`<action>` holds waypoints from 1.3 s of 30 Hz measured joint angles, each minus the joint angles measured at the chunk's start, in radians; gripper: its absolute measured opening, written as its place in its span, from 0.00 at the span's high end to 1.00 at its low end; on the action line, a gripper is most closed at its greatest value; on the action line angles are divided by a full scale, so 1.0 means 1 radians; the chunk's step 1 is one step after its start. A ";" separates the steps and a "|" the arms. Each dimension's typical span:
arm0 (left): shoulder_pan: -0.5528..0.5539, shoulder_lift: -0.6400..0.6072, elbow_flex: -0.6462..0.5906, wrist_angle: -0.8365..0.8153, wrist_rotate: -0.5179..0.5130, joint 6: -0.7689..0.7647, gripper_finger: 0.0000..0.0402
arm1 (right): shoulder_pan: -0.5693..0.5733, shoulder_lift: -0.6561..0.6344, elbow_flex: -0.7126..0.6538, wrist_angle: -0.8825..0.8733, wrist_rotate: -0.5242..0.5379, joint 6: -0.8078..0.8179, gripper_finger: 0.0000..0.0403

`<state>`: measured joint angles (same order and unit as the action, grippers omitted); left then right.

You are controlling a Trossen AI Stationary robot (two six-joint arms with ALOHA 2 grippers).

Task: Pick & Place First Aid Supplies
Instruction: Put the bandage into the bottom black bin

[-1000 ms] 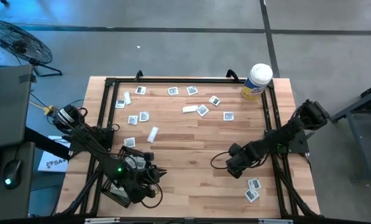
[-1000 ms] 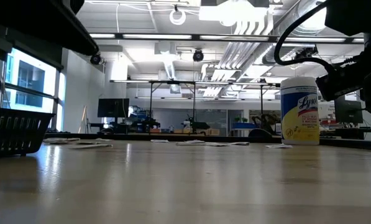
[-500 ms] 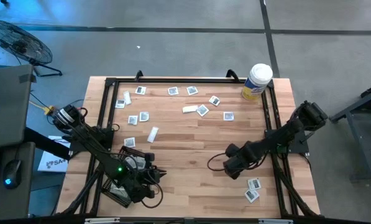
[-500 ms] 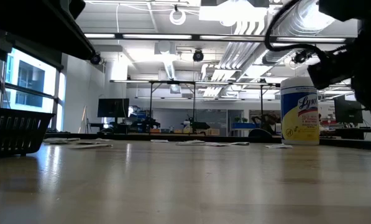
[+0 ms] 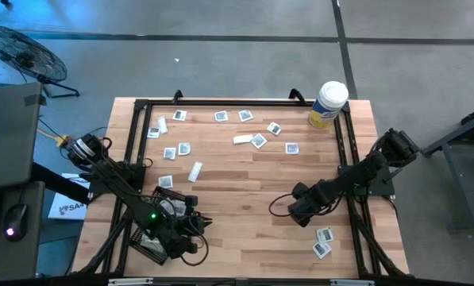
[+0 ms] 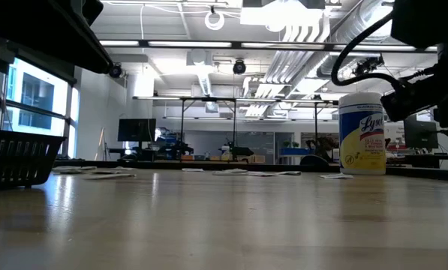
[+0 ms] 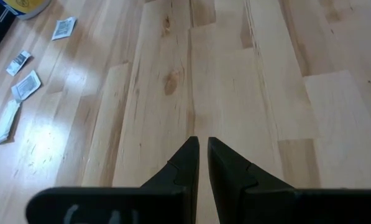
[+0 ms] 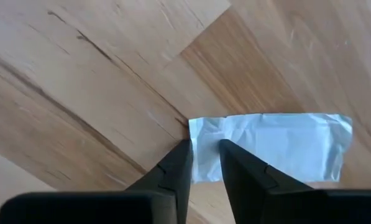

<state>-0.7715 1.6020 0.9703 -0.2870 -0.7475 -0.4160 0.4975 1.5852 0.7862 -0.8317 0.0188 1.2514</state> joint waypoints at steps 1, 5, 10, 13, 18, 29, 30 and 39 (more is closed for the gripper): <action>0.000 0.000 0.000 0.000 0.000 0.000 0.92 | 0.001 0.002 0.010 -0.015 0.001 -0.001 0.79; 0.000 0.000 0.000 0.000 -0.002 0.000 0.92 | 0.004 0.000 0.036 -0.022 0.009 -0.020 0.77; 0.000 0.000 0.000 0.000 -0.003 0.000 0.92 | 0.003 0.001 0.032 -0.025 0.008 -0.023 0.75; 0.000 0.000 0.000 0.000 -0.001 0.000 0.92 | 0.003 0.001 0.032 -0.018 0.002 -0.024 0.76; 0.000 0.000 0.000 0.000 0.002 0.000 0.92 | -0.018 0.029 0.032 -0.004 -0.020 -0.060 0.79; 0.000 0.000 0.000 0.022 -0.039 -0.001 0.92 | -0.087 0.060 0.036 0.033 -0.093 -0.153 0.89; 0.000 0.000 0.000 0.032 -0.052 0.003 0.92 | -0.090 0.060 0.036 0.035 -0.095 -0.153 0.92; 0.055 0.000 0.001 0.068 -0.106 0.075 0.92 | -0.072 0.059 0.136 0.068 -0.045 -0.270 0.99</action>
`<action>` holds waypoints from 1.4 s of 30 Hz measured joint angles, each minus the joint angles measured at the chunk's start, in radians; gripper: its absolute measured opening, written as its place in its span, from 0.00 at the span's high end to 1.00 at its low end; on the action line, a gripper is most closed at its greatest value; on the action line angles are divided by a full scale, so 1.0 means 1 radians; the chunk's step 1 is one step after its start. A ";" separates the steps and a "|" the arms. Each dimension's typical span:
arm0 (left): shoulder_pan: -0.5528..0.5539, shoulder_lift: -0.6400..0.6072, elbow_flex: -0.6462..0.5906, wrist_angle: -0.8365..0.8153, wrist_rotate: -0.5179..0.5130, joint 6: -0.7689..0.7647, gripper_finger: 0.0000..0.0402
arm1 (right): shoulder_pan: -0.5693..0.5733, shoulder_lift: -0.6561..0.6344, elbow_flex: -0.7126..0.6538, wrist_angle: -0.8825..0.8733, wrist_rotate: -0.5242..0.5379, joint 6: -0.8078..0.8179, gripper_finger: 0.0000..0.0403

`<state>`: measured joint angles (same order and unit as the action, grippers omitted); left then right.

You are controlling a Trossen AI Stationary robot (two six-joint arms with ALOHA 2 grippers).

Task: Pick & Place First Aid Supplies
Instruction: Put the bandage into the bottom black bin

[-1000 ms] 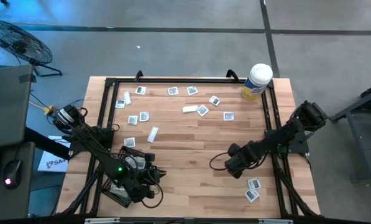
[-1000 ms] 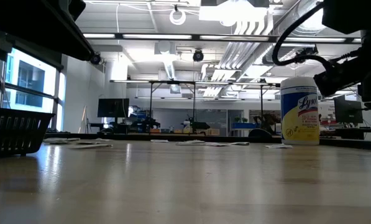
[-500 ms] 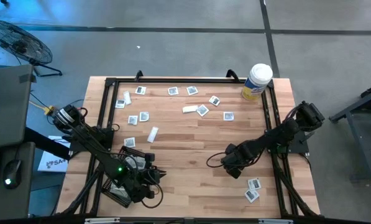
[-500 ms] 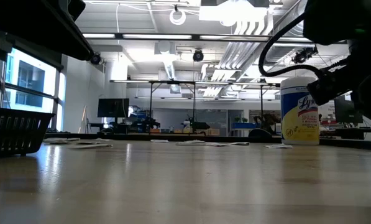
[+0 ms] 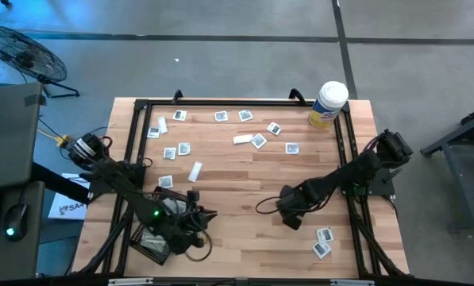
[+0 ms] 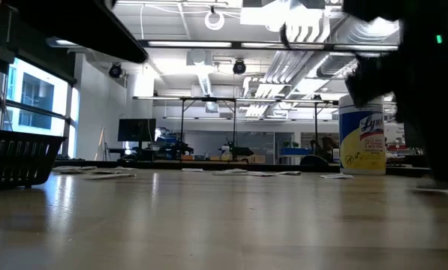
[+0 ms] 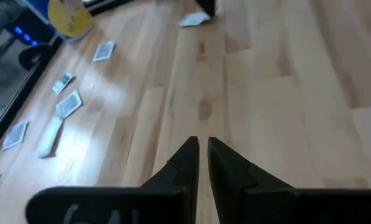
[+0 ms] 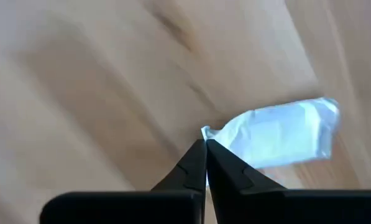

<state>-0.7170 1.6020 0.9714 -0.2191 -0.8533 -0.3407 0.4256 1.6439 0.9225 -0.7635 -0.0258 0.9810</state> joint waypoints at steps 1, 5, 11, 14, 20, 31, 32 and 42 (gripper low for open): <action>0.018 0.000 0.000 0.001 0.016 -0.001 0.92 | 0.006 -0.003 0.026 0.006 0.010 -0.032 1.00; 0.097 0.000 0.000 0.022 0.085 0.062 0.92 | 0.029 -0.004 0.112 0.099 0.026 -0.173 0.99; 0.186 0.021 0.001 0.263 0.293 0.292 0.81 | 0.063 -0.005 0.175 0.318 0.029 -0.385 0.99; 0.203 0.072 -0.001 0.400 0.336 0.396 0.69 | 0.075 -0.005 0.181 0.413 0.027 -0.466 1.00; 0.218 0.189 0.000 0.709 0.526 0.656 0.55 | 0.079 -0.006 0.181 0.509 0.024 -0.550 1.00; 0.259 0.262 0.045 0.775 0.606 0.650 0.59 | 0.072 -0.006 0.181 0.643 0.035 -0.697 1.00; 0.259 0.262 0.045 0.774 0.617 0.644 0.61 | 0.072 -0.006 0.181 0.646 0.038 -0.700 1.00; 0.252 0.261 0.045 0.749 0.680 0.588 0.98 | 0.072 -0.007 0.181 0.604 0.128 -0.696 1.00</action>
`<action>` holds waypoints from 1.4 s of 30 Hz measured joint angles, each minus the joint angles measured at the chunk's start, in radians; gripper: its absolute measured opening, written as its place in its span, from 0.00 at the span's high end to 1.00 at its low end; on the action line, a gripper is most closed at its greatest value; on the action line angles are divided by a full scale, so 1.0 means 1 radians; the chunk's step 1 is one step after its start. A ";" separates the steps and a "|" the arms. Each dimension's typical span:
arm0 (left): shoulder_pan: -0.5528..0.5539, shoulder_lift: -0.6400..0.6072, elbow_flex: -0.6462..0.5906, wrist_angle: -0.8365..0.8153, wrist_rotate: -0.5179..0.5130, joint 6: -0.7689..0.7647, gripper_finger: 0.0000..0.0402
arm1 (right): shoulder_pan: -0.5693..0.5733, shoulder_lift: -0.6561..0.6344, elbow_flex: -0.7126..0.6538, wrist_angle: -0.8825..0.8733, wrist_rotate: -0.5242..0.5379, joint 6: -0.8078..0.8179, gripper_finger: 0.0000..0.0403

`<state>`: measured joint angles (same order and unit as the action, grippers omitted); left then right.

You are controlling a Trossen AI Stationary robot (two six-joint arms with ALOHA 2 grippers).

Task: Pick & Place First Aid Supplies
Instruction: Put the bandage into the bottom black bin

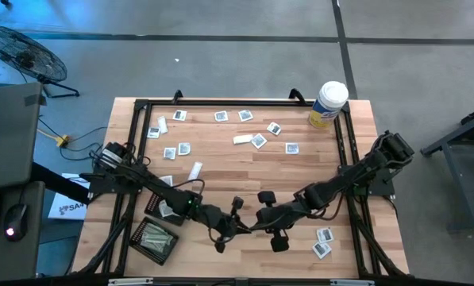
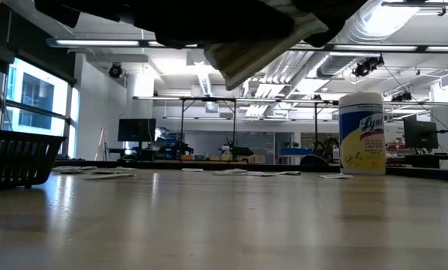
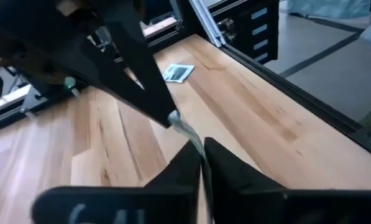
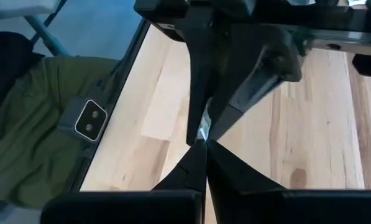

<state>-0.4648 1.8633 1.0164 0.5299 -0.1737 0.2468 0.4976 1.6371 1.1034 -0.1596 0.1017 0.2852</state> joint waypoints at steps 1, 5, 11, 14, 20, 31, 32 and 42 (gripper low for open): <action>0.000 0.000 0.000 -0.006 0.000 -0.011 0.98 | 0.000 0.000 0.000 -0.001 0.005 -0.004 1.00; -0.001 -0.028 0.000 -0.070 0.001 -0.041 0.98 | 0.006 0.000 0.000 0.000 0.028 -0.039 0.97; -0.029 -0.140 0.000 -0.351 -0.035 -0.120 0.99 | 0.036 -0.001 0.000 0.028 0.090 -0.091 0.82; -0.073 -0.211 0.000 -0.540 -0.053 -0.207 0.99 | 0.048 -0.001 0.000 0.018 0.168 -0.095 0.73; -0.208 -0.351 0.020 -0.992 0.031 -0.540 1.00 | 0.046 -0.001 0.000 0.010 0.239 -0.084 0.62; -0.499 -0.423 0.015 -1.289 0.124 -1.024 1.00 | 0.005 -0.001 0.001 -0.001 0.279 -0.076 0.61; -0.510 -0.423 0.000 -1.277 0.142 -1.070 1.00 | 0.003 -0.001 0.001 0.000 0.278 -0.077 0.61; -0.559 -0.422 -0.116 -1.230 0.136 -1.295 1.00 | -0.008 -0.001 0.001 0.000 0.278 -0.079 0.61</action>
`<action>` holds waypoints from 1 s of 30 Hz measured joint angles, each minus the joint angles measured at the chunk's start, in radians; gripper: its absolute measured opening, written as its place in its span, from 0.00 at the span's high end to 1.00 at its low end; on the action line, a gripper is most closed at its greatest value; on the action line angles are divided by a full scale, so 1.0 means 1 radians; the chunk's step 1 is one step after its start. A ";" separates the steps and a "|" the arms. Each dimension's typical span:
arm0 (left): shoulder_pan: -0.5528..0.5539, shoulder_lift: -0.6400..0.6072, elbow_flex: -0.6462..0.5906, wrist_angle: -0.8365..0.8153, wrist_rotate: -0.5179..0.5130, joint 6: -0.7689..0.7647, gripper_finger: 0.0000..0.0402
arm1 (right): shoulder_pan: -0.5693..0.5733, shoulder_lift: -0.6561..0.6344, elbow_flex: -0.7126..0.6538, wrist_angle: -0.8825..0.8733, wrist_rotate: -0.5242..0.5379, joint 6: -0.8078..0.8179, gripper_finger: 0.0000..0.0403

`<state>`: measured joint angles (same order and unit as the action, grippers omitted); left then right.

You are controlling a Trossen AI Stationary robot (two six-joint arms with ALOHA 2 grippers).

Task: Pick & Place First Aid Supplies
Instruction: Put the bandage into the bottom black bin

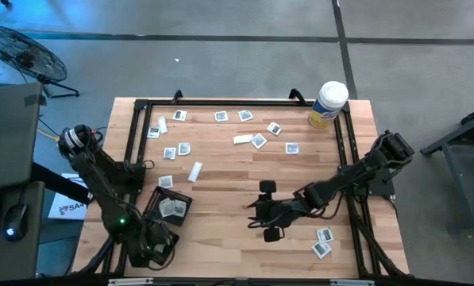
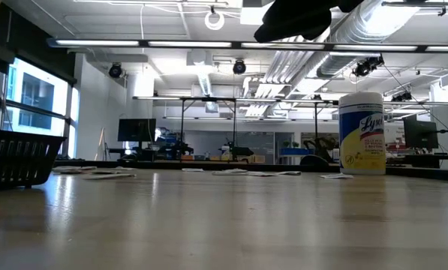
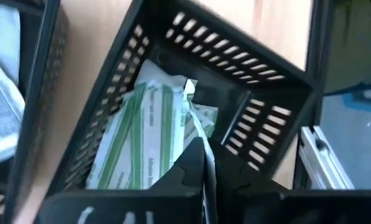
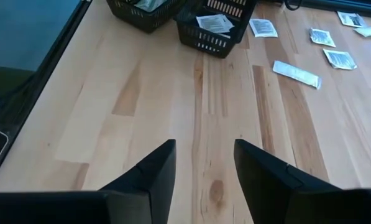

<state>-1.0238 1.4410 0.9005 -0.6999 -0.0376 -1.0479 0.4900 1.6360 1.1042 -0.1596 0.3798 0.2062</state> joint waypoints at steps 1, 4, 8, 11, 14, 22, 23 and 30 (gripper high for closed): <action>0.001 0.000 -0.011 0.014 0.008 -0.023 0.99 | 0.000 0.000 0.000 0.000 0.000 0.000 0.61; 0.002 0.000 -0.031 0.026 0.012 -0.075 0.98 | 0.000 0.000 0.000 0.000 -0.006 0.000 0.61; 0.002 0.000 -0.034 0.015 -0.036 -0.089 0.94 | 0.000 0.000 0.000 0.000 -0.011 -0.002 0.61; 0.002 0.000 -0.034 0.010 -0.048 -0.090 0.88 | 0.000 0.000 0.000 0.000 -0.011 -0.003 0.61; 0.002 0.000 -0.034 -0.019 -0.051 -0.112 0.81 | 0.000 0.000 0.000 0.000 -0.011 -0.005 0.61; 0.003 0.000 0.029 -0.200 0.026 -0.120 0.70 | -0.001 0.000 0.000 0.000 0.006 -0.005 0.61; 0.003 0.000 0.052 -0.241 0.024 -0.120 0.70 | -0.003 0.000 0.000 0.000 0.013 -0.005 0.60; 0.002 0.000 0.205 -0.377 -0.355 -0.044 0.71 | -0.042 0.000 0.000 0.000 0.035 -0.005 0.60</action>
<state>-1.0214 1.4410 1.1056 -1.0771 -0.3925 -1.0917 0.4481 1.6360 1.1042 -0.1600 0.4152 0.2008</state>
